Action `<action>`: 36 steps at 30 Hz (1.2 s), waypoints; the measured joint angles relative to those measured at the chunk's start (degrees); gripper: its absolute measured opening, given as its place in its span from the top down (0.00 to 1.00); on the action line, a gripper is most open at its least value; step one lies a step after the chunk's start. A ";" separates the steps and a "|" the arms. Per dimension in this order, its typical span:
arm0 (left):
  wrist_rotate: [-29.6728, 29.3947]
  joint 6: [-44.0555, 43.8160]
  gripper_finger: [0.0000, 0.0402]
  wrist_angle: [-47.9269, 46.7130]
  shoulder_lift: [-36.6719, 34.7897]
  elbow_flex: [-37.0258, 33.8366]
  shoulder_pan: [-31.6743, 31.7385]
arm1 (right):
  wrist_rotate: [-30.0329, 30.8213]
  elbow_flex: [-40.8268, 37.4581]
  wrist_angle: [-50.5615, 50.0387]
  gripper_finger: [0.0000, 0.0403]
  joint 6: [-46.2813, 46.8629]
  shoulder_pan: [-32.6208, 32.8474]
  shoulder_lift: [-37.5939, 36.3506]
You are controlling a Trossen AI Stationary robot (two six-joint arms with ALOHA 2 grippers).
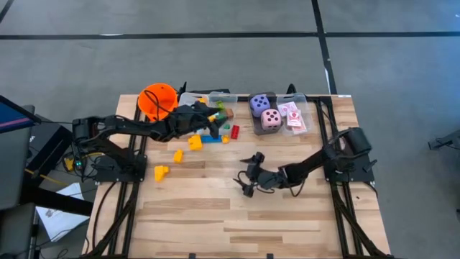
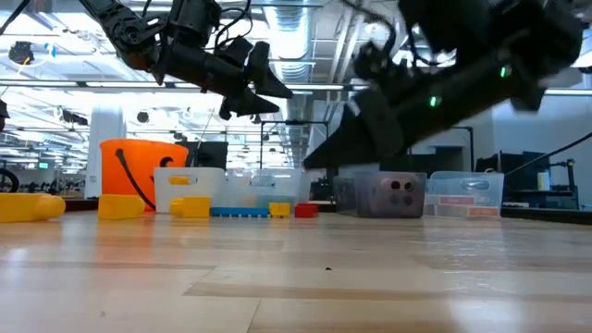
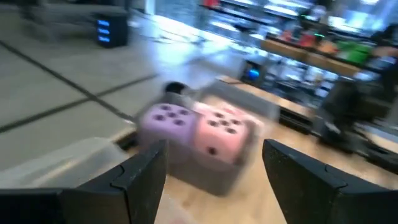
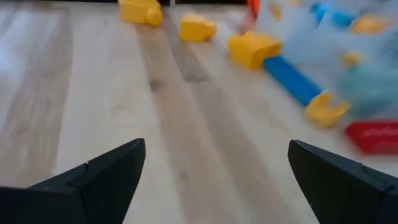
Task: Pick & Place Toys
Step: Put the small yellow game piece into the left transparent bin
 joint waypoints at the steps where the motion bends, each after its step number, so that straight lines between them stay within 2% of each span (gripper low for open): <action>1: 2.12 0.00 0.37 -0.01 0.00 0.00 0.00 | 1.71 0.00 -2.44 0.04 -1.05 0.28 -1.96; 7: 19.98 -0.04 0.37 -3.28 0.00 0.02 -0.39 | 18.38 0.00 -21.22 0.04 -6.06 4.42 -17.86; 10: 28.02 -1.37 0.37 -7.74 0.00 0.02 -1.44 | 21.74 0.02 -28.31 0.04 -7.20 7.91 -26.38; 12: 29.77 -3.45 0.37 -10.79 0.00 0.02 -3.02 | 19.25 0.02 -33.65 0.04 -6.18 9.90 -31.55; 15: 29.91 -4.89 0.37 -15.72 0.00 0.00 -6.62 | 10.80 -0.07 -39.06 0.04 -1.72 11.39 -36.88; 17: 29.87 -4.69 0.37 -17.70 0.00 0.00 -9.56 | 6.34 -1.37 -36.12 0.04 -1.49 11.59 -37.95; 19: 29.71 -4.50 0.37 -18.47 0.00 0.00 -12.60 | 4.72 -3.00 -31.21 0.04 -3.50 11.05 -37.18; 22: 27.45 -4.44 0.37 -17.60 0.00 0.00 -17.10 | 4.76 -5.01 -21.74 0.04 -8.56 9.41 -33.51; 26: 19.39 -4.33 0.37 -15.75 -0.01 0.00 -22.38 | 4.84 -5.72 -12.15 0.04 -15.27 6.60 -26.08; 30: 7.17 -5.74 0.37 -16.88 -0.34 0.00 -25.04 | 5.01 -5.66 -1.51 0.04 -21.37 4.21 -18.28; 34: -3.60 -6.59 0.37 -24.31 -3.36 -0.03 -24.86 | 7.00 -5.65 8.01 0.04 -24.39 2.47 -12.17; 36: -9.48 -7.45 0.37 -28.36 -5.44 -0.02 -24.29 | 7.32 -5.45 9.15 0.04 -24.32 1.31 -10.60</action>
